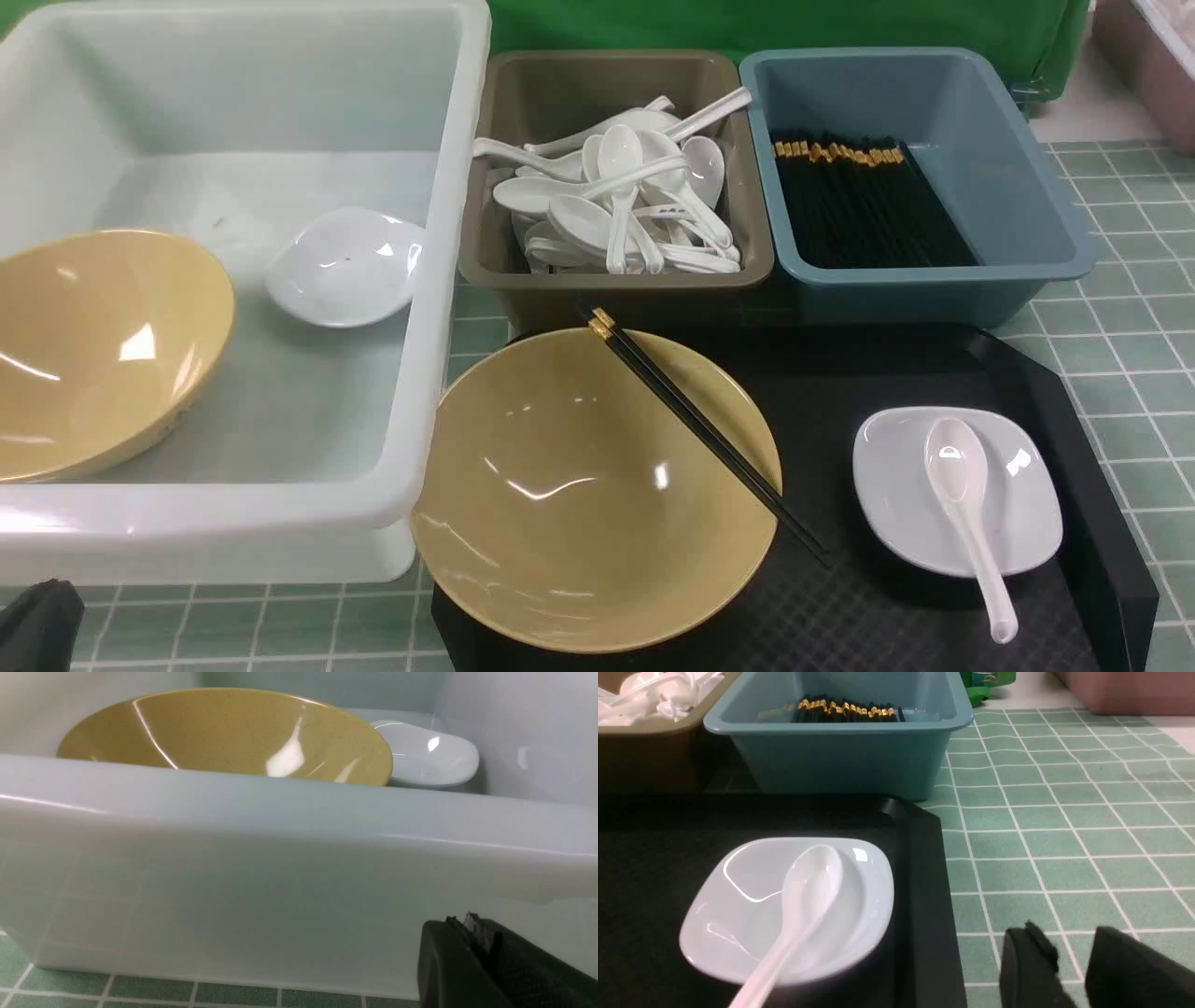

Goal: On blue table put chopsticks spoon bowls plates into blue grey white boxes.
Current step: 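Move the grippers toward the tableware on the black tray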

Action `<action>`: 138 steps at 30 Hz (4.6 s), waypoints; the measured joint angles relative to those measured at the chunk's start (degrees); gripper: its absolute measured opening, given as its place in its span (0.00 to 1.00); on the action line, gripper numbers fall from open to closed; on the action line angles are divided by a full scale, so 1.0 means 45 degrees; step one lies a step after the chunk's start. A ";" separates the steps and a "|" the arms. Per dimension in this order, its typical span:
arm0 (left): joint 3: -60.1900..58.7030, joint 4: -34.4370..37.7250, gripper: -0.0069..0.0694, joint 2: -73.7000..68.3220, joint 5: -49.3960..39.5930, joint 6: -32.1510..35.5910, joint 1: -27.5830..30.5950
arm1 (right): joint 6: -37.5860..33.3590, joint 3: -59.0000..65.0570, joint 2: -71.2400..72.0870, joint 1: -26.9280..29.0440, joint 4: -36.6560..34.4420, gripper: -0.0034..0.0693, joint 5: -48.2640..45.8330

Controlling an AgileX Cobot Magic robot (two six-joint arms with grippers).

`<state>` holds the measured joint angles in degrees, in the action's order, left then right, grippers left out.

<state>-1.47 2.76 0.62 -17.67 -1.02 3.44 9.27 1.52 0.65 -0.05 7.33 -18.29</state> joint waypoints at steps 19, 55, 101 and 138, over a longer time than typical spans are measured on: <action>0.0000 0.0000 0.09 0.0000 0.0000 0.0000 0.0000 | 0.0000 0.0000 0.0000 0.0000 0.0000 0.37 0.0000; 0.0000 0.0804 0.09 0.0000 0.0634 -0.0574 0.0000 | 0.0394 0.0000 0.0000 0.0000 -0.0073 0.37 0.0000; 1.2052 0.2530 0.09 -0.9842 -0.9078 0.4051 -0.1949 | -0.6527 -1.3047 -1.2901 -0.2691 -0.4457 0.10 -0.8432; 1.2080 0.2141 0.09 -1.1602 -0.8977 0.5320 -0.6177 | -0.3672 -2.1757 -2.4853 -0.9164 -0.0439 0.69 -1.0977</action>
<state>52.89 12.40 -51.59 -58.07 22.91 -24.36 -7.25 -96.39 -111.19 -41.29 5.36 -67.69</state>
